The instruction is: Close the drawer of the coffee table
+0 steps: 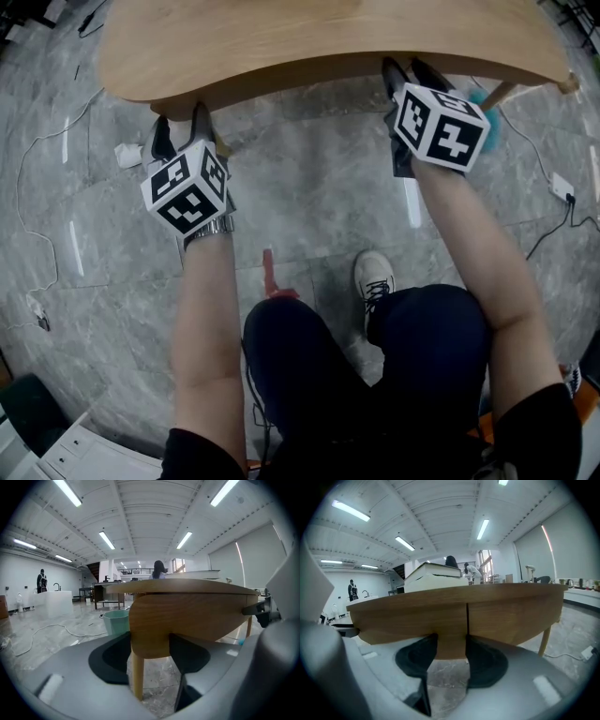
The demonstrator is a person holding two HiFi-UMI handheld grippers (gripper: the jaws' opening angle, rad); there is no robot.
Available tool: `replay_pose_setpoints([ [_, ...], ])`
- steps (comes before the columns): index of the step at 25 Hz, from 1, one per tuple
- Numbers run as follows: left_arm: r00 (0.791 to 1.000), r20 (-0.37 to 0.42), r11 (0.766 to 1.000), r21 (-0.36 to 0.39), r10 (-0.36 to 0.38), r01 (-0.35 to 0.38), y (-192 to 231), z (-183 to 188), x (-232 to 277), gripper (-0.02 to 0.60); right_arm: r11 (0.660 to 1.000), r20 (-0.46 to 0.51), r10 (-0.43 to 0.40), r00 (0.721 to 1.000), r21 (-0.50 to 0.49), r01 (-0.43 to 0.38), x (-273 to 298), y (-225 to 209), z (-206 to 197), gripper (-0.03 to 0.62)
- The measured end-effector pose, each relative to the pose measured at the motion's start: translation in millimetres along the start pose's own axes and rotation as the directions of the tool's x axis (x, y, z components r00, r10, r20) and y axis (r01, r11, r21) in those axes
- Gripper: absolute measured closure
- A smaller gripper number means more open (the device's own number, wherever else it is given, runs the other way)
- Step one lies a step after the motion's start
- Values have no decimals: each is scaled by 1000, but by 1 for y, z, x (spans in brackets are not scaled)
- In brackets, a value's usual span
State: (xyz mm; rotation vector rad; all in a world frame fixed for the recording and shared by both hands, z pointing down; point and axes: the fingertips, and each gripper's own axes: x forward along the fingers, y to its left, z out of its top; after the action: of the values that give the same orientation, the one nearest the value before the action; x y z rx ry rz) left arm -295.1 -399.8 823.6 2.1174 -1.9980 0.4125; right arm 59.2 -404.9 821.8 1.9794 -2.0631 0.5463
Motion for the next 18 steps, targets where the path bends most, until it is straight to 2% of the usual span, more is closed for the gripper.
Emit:
replay_pose_setpoints([
  [5,1000,8,1000,-2,12,-12,-1,0,4,321,1000,24,-18,1000,-18,18,2,5,-1,451],
  [14,999,15,1000,1,30,-30,1,1,0,324,999,15,10,1000,-46,-10,3,4,-1,454],
  [15,999,24,999,4,40,-40,2,3,-4,366,998,2,14,1000,-59,-14,2,2,-2,454],
  [16,998,38,999,12,48,-49,1,7,-10,552,997,-15,20,1000,-70,-21,2,-1,-4,505],
  [17,998,47,998,29,49,-50,-1,11,-15,575,997,-33,29,999,-74,-32,2,-3,-7,563],
  [18,998,44,998,50,43,-46,-6,14,-20,577,997,-49,41,998,-70,-44,1,-4,-10,590],
])
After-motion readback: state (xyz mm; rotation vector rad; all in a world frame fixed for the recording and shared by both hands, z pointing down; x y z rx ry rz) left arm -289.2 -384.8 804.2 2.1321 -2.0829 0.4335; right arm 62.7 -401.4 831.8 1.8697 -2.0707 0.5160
